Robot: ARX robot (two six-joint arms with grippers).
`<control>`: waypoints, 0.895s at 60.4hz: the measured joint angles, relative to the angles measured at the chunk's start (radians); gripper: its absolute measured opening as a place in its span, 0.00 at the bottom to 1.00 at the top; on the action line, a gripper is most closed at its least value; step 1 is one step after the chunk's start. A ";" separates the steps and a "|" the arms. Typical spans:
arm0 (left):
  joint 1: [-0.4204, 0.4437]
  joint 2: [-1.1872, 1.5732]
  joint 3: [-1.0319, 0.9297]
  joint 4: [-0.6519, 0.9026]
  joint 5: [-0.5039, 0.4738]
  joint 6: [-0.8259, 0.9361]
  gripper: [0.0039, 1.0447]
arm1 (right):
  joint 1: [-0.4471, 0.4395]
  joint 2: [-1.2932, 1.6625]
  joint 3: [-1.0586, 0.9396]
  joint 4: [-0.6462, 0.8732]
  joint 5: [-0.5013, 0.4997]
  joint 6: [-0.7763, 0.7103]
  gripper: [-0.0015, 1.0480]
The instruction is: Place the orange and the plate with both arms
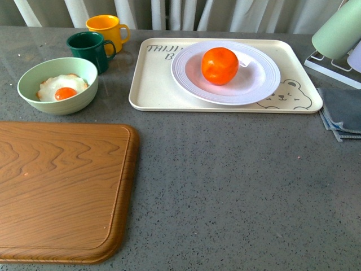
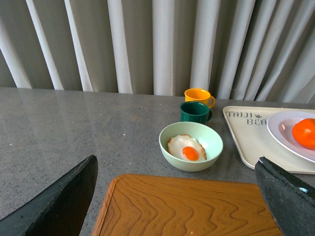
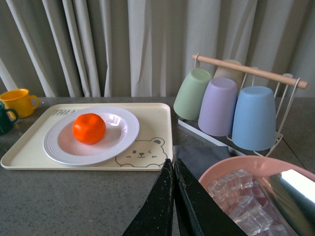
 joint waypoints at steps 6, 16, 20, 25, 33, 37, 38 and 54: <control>0.000 0.000 0.000 0.000 0.000 0.000 0.92 | 0.000 -0.027 0.000 -0.027 0.000 0.000 0.02; 0.000 0.000 0.000 0.000 0.000 0.000 0.92 | 0.000 -0.186 0.001 -0.215 0.001 0.000 0.02; 0.000 0.000 0.000 0.000 0.000 0.000 0.92 | 0.000 -0.219 0.001 -0.226 0.000 0.000 0.02; 0.000 0.000 0.000 0.000 0.000 0.000 0.92 | 0.000 -0.222 0.001 -0.228 0.000 0.000 0.02; 0.000 0.000 0.000 0.000 0.000 0.000 0.92 | 0.000 -0.223 0.001 -0.229 0.000 0.000 0.02; 0.000 0.000 0.000 0.000 0.000 0.000 0.92 | 0.000 -0.224 0.001 -0.229 0.000 0.000 0.02; 0.000 0.000 0.000 0.000 0.000 0.000 0.92 | 0.000 -0.224 0.001 -0.229 0.000 0.000 0.02; 0.000 0.000 0.000 0.000 0.000 0.000 0.92 | 0.000 -0.224 0.001 -0.229 0.000 0.000 0.02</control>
